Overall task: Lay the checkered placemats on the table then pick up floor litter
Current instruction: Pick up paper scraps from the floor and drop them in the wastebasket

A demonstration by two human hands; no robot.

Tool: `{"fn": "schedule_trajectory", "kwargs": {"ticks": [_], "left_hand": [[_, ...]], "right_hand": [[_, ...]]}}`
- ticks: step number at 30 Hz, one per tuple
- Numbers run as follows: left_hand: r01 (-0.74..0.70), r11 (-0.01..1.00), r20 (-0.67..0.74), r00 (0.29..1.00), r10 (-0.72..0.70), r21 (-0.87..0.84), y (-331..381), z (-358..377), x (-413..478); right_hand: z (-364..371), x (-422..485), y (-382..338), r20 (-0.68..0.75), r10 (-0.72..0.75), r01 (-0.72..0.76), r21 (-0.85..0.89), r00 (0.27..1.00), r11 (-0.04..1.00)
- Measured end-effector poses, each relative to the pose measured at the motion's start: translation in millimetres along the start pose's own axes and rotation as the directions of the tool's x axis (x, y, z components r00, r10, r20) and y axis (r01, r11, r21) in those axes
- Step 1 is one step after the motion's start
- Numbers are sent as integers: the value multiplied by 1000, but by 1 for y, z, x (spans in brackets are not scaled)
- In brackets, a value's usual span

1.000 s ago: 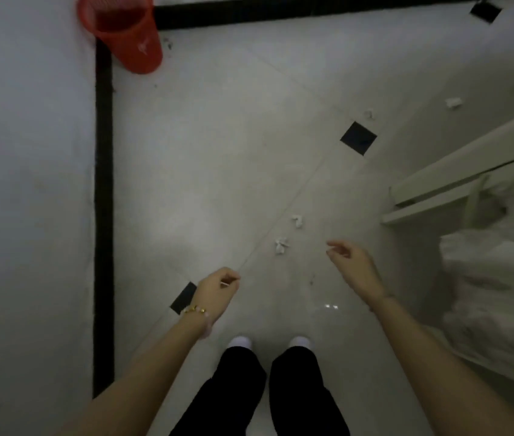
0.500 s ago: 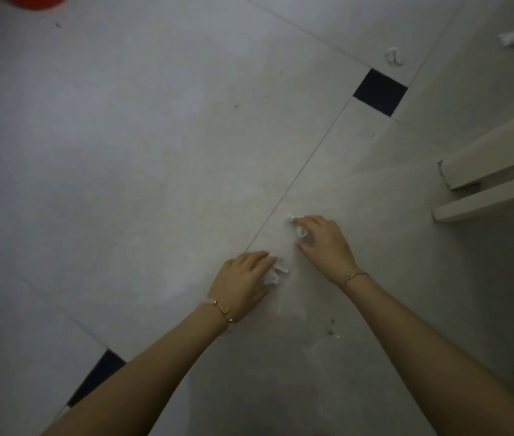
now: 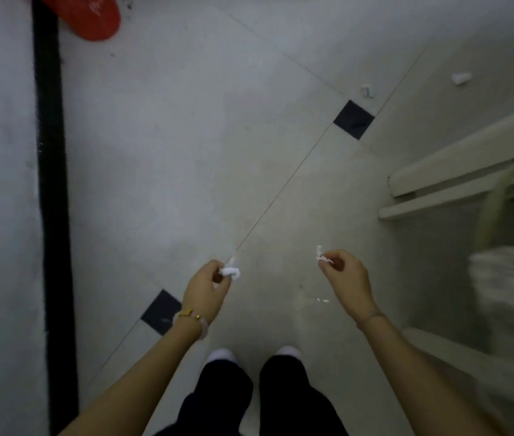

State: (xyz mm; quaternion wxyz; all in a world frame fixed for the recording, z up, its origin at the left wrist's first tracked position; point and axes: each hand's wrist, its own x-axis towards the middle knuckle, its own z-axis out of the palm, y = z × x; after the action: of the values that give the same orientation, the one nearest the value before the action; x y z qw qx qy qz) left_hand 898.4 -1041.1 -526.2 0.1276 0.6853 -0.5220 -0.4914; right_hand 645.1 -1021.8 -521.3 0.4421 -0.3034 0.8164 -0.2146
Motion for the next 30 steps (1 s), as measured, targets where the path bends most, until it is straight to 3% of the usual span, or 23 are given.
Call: {"fn": "schedule_trajectory", "kwargs": {"ticks": [6,10,14,19,30], "left_hand": [[159,947,-22,985,-172,-279,139,-129,-152],[139,948,37,990,-134,-286,207,-197,-225],[82,943,-20,995,-93,-322,254,-246,-283],[41,921,-114,989,-92,-387,268,-272,-336],[72,885,-151,976,-158,-460,255,-251,-377]], "right_hand": [[-102,-160,-106,65,95,-106,207,993,973],[-154,-241,-170,86,49,-68,240,995,968],[-197,-304,-208,73,-26,3,297,997,955],[-228,-353,-210,59,-100,75,330,993,941],[-264,-357,-164,74,-6,-10,211,997,978]]}}
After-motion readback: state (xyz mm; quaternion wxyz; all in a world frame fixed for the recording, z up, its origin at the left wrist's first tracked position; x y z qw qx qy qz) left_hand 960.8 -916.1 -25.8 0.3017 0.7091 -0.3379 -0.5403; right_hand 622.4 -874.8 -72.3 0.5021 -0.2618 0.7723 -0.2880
